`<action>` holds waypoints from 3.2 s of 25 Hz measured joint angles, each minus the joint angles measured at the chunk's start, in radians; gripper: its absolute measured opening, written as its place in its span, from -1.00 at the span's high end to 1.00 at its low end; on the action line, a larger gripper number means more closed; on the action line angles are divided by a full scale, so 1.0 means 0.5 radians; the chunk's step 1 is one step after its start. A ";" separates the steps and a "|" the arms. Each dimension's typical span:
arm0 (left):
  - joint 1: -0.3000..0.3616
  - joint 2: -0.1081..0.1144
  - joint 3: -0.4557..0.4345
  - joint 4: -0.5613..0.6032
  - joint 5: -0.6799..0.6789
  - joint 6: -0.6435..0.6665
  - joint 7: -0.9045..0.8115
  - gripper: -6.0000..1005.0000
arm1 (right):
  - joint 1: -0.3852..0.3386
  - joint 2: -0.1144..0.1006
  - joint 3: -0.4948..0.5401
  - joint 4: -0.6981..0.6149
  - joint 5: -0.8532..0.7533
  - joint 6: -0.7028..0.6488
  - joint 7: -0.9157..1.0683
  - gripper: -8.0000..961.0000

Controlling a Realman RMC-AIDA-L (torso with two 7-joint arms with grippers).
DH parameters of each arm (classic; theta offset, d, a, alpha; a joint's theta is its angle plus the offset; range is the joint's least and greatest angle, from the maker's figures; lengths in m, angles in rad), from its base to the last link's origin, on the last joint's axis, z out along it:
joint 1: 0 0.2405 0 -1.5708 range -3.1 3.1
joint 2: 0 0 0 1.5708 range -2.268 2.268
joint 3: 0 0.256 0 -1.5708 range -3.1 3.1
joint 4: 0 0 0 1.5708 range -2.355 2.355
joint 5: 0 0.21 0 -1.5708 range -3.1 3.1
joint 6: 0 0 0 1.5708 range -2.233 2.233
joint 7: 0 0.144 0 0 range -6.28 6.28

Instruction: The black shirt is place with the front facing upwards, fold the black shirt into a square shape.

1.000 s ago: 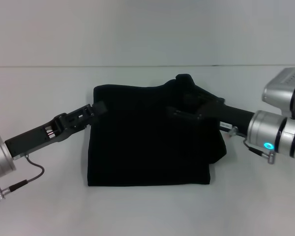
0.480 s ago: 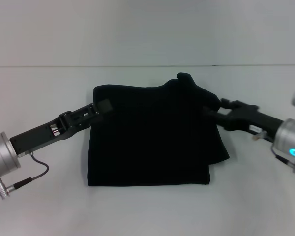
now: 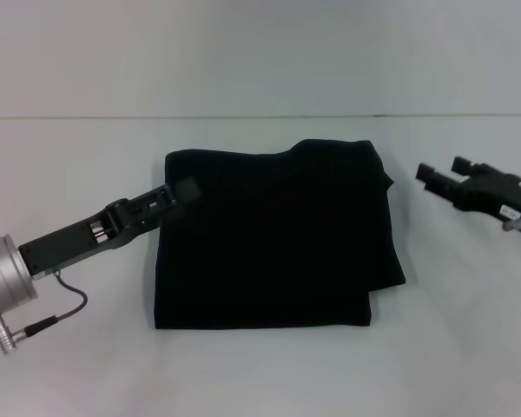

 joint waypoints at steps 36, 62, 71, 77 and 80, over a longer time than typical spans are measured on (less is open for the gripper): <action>-0.022 -0.002 -0.013 -0.002 -0.008 -0.065 -0.019 -0.74 | 0.054 0.062 -0.343 0.101 -0.072 0.021 -0.043 -0.59; -0.245 0.047 0.271 -0.020 0.026 -1.069 -0.732 -0.71 | -0.431 0.065 -0.221 -0.065 -0.367 -1.057 -0.794 -0.60; -0.300 -0.018 0.345 -0.042 0.026 -1.310 -0.724 -0.70 | -0.425 0.065 -0.223 -0.043 -0.387 -1.064 -0.809 -0.60; -0.303 -0.048 0.372 -0.042 0.028 -1.436 -0.710 -0.69 | -0.426 0.065 -0.226 -0.043 -0.387 -1.072 -0.806 -0.60; -0.306 -0.052 0.394 -0.042 0.028 -1.450 -0.710 -0.69 | -0.421 0.065 -0.239 -0.043 -0.387 -1.072 -0.803 -0.60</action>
